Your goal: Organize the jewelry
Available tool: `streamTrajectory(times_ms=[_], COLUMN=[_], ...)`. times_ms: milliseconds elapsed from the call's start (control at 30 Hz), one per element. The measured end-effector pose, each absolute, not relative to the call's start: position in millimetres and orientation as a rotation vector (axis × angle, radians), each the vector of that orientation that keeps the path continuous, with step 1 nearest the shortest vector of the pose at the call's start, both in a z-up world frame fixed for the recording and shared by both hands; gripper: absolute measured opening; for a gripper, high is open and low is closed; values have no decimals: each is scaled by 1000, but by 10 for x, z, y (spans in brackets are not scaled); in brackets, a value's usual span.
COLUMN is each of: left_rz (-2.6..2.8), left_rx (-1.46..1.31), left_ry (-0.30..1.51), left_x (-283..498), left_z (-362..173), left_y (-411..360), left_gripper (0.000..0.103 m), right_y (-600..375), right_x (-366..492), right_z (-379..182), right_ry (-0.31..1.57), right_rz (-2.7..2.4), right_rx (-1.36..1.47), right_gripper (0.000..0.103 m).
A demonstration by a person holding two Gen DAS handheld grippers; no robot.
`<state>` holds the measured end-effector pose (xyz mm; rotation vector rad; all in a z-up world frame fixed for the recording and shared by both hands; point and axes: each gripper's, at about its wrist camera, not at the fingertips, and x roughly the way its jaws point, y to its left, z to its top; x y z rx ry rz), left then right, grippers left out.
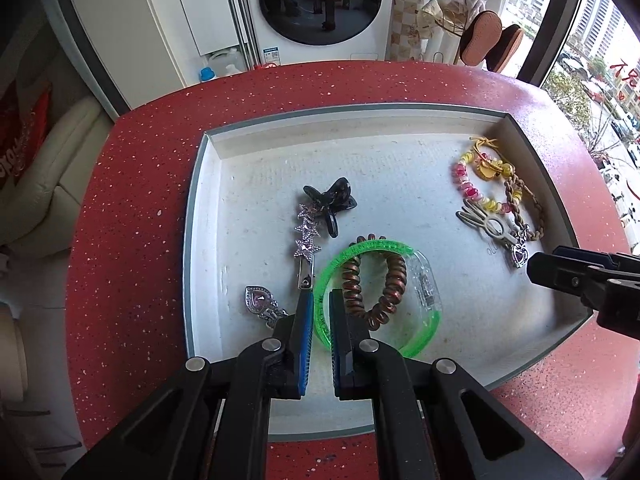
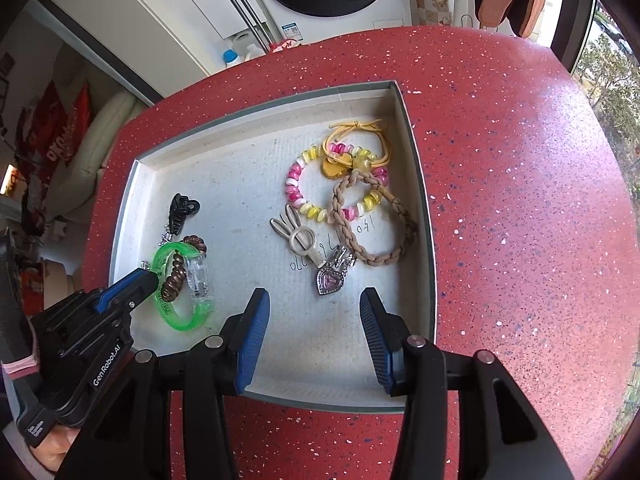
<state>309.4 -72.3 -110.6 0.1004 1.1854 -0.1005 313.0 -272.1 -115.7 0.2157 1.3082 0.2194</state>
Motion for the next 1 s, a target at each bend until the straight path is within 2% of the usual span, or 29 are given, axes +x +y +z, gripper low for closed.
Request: streamTrajectory(times_ms=[500,533,567,600,667,767,833,867,1000], left_rz=[-121,-120,-116,-100,-102,-93,-83,-81,-46], left_rx=[68,63,57,53,35,37,47,49,66], left_ry=[1186,1186,1185,1180,1157,1148,1137,1134,1121], left_x=[3064,3068,3066,3060,3071,3078,3066,3058,2995], left_z=[-1051,-1042,-1028,-1012,-995,-1013,-1022,-1025,-991], left_y=[-657,-642,-628,-613,-589,-559,-556,-556,-553], left_gripper=[25,52,84,103,103,103,103,103,103], right_y=[-2702,-2703,-2706,-2705,-2706,-2706,-2708,-2711,-2741], right_x=[3102,3097,3092,3087,3078,3053,3029,3013,2949], right_z=[-1035,-1036,-1032,-1030,-1027,-1013,-986,-961,-867], right_ry=[1288,1287,1287,1287,1287,1282,1267,1252,1193], right_rz=[214,214,213,212,212,212,216,219,210], right_rx=[196,196,194,194,193,197,209,217,247], right_gripper=[51,51,51,51,52,64,74,82,84])
